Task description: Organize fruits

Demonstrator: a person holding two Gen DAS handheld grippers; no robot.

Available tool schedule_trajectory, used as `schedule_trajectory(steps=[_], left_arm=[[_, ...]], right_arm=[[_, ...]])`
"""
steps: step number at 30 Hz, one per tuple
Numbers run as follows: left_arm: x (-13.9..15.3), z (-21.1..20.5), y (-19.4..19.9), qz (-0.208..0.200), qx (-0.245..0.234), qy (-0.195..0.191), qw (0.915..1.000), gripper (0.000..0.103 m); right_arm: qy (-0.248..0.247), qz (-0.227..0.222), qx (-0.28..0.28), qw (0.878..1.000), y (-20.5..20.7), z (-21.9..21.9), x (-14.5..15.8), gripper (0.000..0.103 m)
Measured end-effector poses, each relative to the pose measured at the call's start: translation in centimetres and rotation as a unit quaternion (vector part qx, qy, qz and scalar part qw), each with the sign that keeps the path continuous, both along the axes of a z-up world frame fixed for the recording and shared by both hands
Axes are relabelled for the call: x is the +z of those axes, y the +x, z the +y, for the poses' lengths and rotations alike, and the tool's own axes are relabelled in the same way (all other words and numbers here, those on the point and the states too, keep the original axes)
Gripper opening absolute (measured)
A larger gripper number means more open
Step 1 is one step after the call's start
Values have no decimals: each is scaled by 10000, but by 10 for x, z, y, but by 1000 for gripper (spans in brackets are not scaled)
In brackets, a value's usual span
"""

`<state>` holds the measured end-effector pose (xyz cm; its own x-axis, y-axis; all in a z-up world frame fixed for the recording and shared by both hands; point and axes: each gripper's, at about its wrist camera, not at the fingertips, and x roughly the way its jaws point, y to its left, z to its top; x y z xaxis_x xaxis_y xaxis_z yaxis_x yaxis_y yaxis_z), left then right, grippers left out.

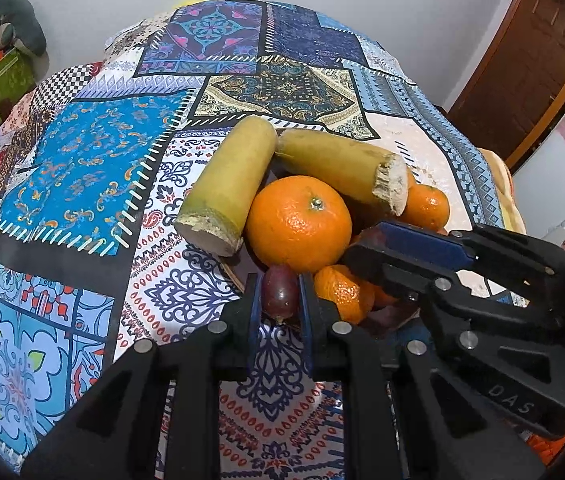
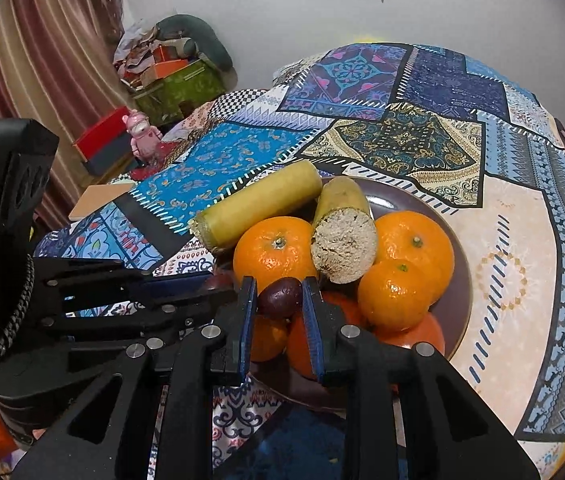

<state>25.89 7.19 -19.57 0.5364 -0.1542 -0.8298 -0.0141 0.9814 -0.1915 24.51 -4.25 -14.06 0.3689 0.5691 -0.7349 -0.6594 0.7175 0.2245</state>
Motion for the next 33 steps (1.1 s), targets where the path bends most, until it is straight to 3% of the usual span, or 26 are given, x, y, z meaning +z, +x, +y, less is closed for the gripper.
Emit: schedule_trajectory(steps=[8,13,18,26,33], left_arm=[[8,1,-8,-104,35,-11,9999,25],[36,-5,-25,-477,56,162,9987,26],[80,-6,-54,-1072,158,218,9939,26],[171,-22,-125,-2353,224,523,9703,26],[218,-38,-183,-3151,243,727,9460,32]], right_arm=[[49,-11,-7,10000,-7,-5,7,27],[226,-167,-103,9996,-18,-16,27,27],[544,-629,-343,9959,-40,-38,70,27],[893,-1493,-773,9817,-92,-73,141,27],[1099,-2143,-1007,9653,-150,-94,184,31]])
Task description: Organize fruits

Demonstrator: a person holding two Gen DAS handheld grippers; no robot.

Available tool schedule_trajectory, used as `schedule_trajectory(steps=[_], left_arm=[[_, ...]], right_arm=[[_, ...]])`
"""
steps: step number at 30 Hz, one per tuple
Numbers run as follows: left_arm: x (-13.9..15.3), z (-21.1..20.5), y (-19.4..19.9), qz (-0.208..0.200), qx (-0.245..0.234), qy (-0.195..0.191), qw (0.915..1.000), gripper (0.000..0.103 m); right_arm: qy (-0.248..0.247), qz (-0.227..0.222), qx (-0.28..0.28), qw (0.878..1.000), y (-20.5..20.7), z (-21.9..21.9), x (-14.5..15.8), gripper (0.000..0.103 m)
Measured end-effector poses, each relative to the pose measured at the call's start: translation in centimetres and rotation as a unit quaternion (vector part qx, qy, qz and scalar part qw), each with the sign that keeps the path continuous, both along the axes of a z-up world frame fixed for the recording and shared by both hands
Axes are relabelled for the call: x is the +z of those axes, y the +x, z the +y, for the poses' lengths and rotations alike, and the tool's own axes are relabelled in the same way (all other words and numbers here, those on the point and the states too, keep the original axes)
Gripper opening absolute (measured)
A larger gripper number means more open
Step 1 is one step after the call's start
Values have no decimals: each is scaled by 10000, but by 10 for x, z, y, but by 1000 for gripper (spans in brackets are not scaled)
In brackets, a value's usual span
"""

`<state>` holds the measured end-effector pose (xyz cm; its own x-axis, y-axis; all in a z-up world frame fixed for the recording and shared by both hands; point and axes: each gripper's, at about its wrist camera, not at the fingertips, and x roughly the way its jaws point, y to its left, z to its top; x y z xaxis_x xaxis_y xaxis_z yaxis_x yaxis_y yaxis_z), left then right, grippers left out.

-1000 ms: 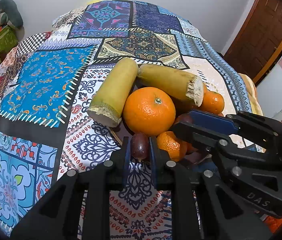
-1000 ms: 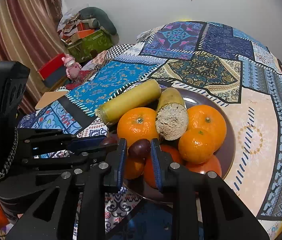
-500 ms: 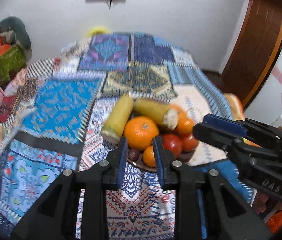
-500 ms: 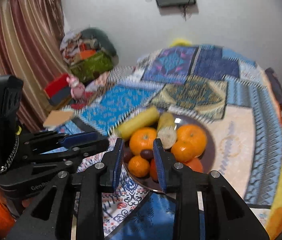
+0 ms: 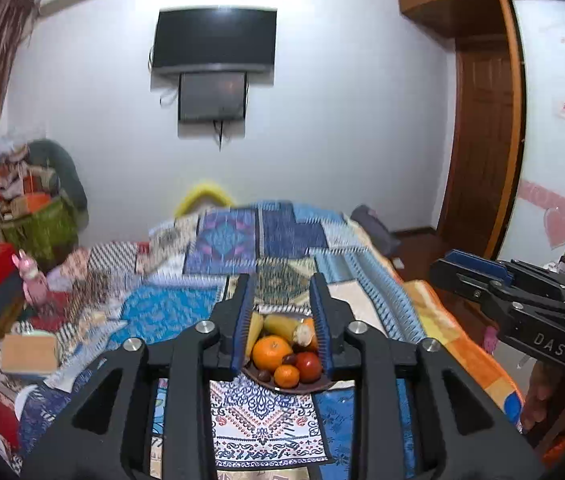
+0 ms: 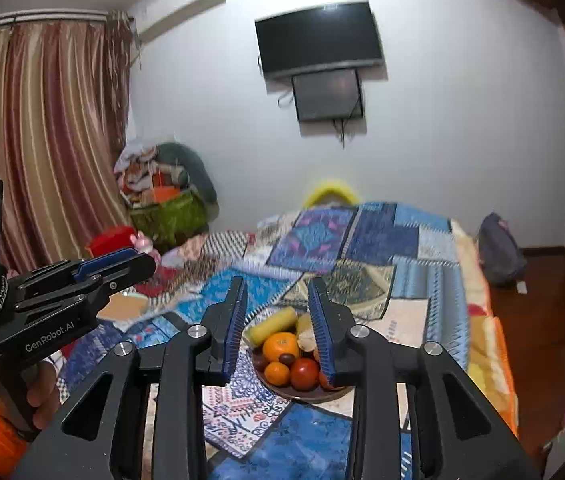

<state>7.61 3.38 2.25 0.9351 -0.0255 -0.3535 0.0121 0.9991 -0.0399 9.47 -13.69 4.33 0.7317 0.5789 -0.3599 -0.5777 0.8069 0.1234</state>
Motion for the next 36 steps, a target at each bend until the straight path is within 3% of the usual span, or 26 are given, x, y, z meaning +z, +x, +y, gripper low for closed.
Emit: schedule_trajectory(steps=[6,9,17,26,36], left_arm=[[19,-2,-36,-382,-57,-102,9992,43],[24,-1,-49,-516,-57,-127,9986,54],[28,-2,-65,-704,-33,-87,9975,74],[29,-6,-78,-851,77,-44,9963,98],[27,-14,-86,-936,165,119,9954,103]], right_arm=[[138,-323,-199,9992,-30,-8,16,42],[147,-403,-234,9988,-38,-8,18,49],[116,-620,-427,9971,-55,-9,20,79],[191,-830,-693,9940,-65,-16,22,102],[200,-862,-774,9931,-70,-18,23,103]])
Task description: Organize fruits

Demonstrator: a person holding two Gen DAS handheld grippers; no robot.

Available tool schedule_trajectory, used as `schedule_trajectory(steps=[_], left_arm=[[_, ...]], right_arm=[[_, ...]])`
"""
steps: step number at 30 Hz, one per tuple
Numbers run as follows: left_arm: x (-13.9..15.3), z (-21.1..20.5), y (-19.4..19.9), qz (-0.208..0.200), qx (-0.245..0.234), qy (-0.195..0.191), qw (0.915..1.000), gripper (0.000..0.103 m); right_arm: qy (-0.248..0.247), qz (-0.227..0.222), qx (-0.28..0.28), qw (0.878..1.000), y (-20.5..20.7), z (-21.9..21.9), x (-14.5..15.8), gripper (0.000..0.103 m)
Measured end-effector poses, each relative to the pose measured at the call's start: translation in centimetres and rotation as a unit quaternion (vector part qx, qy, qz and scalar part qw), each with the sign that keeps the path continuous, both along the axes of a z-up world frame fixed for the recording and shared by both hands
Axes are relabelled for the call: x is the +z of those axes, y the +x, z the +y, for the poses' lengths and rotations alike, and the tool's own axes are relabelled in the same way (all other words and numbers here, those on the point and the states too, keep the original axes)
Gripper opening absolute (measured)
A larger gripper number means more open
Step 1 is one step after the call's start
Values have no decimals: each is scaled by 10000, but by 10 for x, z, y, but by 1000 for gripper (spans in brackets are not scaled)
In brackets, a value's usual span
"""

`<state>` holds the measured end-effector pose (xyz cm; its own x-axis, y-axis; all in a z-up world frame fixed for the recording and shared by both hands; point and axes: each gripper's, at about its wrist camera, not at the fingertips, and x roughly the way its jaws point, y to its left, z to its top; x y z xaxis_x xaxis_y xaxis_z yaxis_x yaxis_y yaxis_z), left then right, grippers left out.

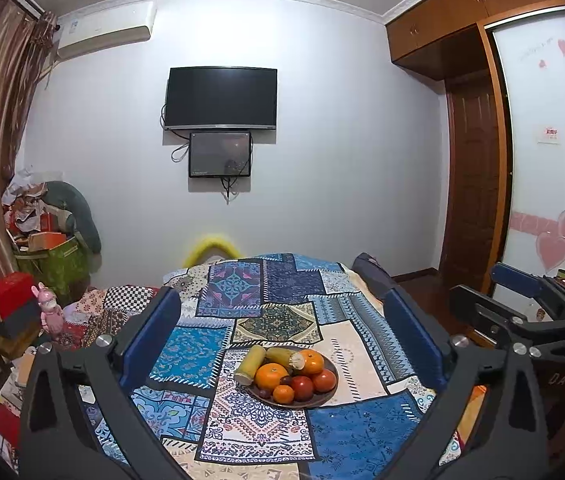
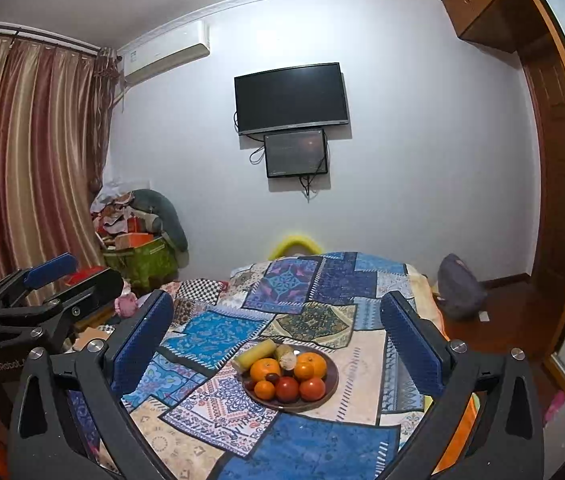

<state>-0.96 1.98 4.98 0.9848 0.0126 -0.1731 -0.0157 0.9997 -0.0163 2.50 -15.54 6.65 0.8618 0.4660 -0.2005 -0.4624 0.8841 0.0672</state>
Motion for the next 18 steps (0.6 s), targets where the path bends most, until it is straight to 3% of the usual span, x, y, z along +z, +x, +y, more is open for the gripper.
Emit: schedule_trajectory(steps=[18], left_arm=[[0,1,1,23,-7,-33,10000,103]], right_arm=[[-39,-71,-79,9999,-4,0,3,103]])
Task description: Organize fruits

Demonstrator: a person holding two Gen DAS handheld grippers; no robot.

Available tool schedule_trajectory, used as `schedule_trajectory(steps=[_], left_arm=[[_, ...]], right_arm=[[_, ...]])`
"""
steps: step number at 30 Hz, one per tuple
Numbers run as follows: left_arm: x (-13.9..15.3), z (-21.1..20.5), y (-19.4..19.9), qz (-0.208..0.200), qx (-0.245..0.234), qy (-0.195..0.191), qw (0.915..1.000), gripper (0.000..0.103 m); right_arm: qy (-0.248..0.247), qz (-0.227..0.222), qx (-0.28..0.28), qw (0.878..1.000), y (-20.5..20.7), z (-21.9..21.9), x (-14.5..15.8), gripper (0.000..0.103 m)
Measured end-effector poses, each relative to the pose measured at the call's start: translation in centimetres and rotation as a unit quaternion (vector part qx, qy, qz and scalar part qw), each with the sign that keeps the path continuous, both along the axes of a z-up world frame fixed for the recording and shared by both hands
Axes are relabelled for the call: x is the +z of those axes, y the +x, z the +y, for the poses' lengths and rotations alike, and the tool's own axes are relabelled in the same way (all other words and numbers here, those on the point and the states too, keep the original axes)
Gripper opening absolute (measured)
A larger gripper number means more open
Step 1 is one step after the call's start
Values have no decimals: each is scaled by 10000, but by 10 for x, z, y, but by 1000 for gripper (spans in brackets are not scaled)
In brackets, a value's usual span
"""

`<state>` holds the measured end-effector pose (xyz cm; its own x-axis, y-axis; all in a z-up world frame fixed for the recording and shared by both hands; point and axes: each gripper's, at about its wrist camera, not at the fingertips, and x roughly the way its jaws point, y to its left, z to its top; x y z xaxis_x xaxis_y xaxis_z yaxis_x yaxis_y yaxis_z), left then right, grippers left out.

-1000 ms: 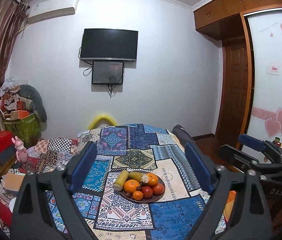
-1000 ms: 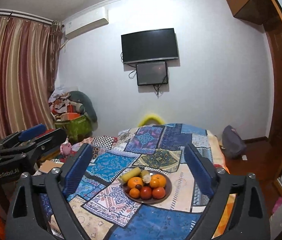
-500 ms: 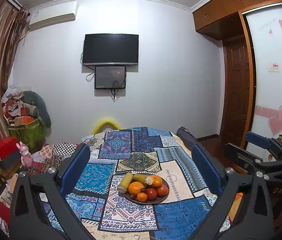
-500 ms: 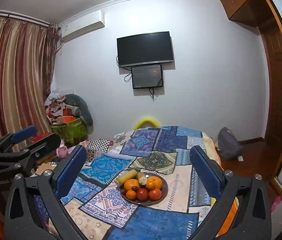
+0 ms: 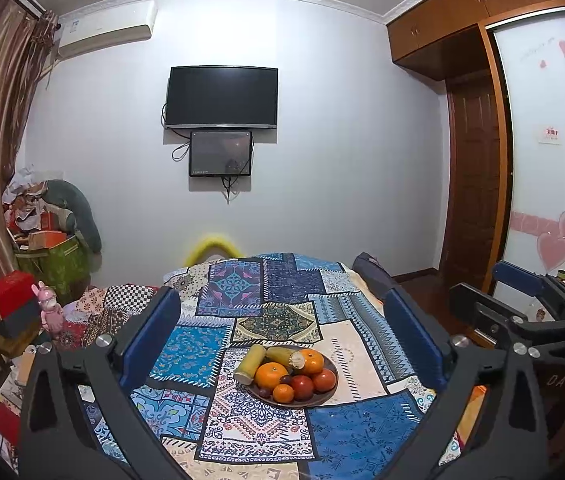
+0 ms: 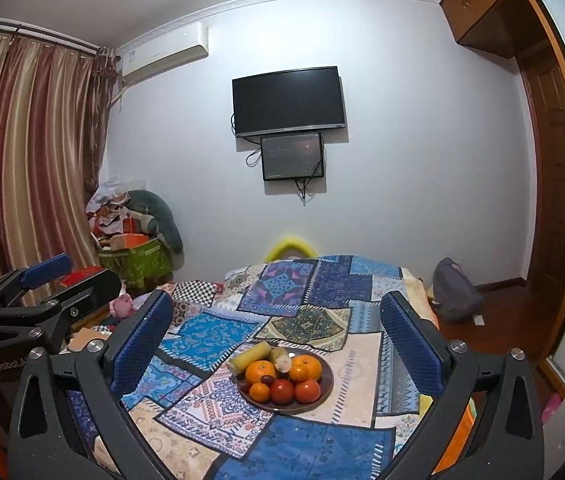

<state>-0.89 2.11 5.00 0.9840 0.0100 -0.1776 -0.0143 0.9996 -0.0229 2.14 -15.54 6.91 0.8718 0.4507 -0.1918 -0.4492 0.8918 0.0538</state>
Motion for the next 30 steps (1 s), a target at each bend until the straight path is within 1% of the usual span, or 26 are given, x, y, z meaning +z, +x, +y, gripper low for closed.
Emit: schedule_trajectory(steps=[7,30], left_arm=[[-1,1,-1,10,7,-17,10000,103],[-4,0,5,131,-93,-65,9998,103]], right_arm=[[-56,-74,-61,9999,-2,0,3,103],[-76,-118,-214,9997,-1,-1,4,103]])
